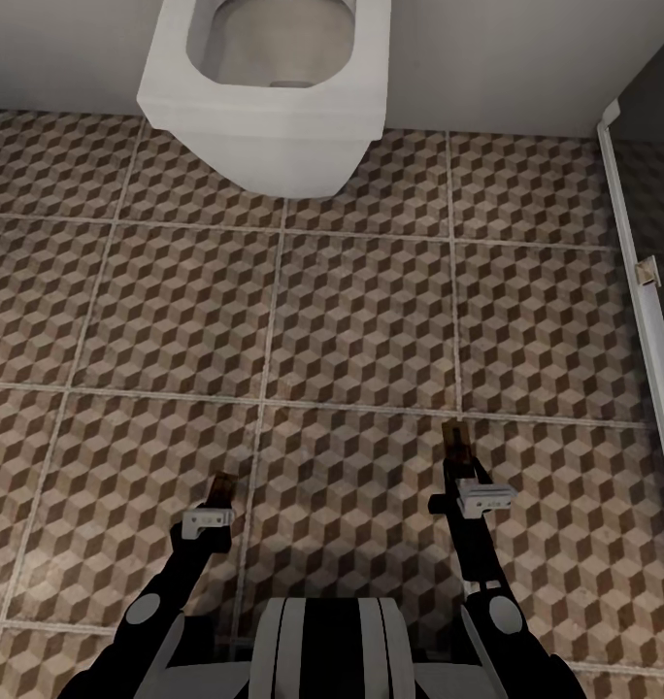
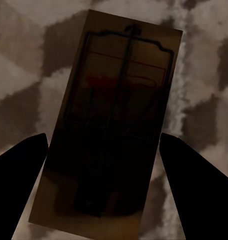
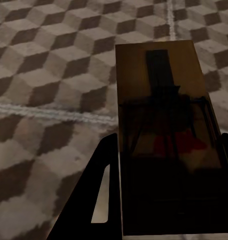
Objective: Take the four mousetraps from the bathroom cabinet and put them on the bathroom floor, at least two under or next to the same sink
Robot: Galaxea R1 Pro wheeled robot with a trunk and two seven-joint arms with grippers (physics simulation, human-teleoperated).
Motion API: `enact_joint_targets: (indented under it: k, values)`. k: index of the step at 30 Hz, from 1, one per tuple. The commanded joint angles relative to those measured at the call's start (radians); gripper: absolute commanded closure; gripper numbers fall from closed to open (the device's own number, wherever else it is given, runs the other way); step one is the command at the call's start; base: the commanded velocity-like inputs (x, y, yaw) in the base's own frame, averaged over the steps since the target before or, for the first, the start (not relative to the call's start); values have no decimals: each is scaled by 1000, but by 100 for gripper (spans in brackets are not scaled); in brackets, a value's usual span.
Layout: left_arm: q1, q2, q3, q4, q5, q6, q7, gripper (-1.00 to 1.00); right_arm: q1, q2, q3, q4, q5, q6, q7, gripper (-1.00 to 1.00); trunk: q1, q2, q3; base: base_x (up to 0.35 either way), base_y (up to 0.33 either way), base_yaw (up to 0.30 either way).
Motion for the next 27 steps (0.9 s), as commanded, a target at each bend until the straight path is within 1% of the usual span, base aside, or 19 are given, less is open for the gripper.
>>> enact_joint_targets:
  k: [1,5,12,15,19,22,24,27]
  values:
    - [0,1,-3,0,10,-1,3,100,0,0,2,2,8,-5,-9,100,0,0,0,0,0,0]
    - [0,1,-4,4,10,-1,3,100,0,-1,0,15,8,-29,-9,100,0,0,0,0,0,0]
    - [-1,-3,-8,40,10,-3,0,100,0,-5,-7,112,10,-35,-6,100,0,0,0,0,0,0]
    - [-1,-6,-7,40,10,1,2,100,0,-5,-7,125,16,-34,-6,100,0,0,0,0,0,0]
    - [-2,-12,-4,20,10,9,4,100,0,-5,-8,129,21,-33,-6,100,0,0,0,0,0,0]
    - [-2,-20,-3,3,10,40,5,100,-1,-5,-8,130,22,-23,-6,100,0,0,0,0,0,0]
    - [-2,-24,-3,-12,9,95,4,100,-2,-5,-8,129,22,-7,-6,100,0,0,0,0,0,0]
    - [-3,-27,-2,-42,8,155,4,100,-5,-5,-8,126,23,9,-6,100,0,0,0,0,0,0]
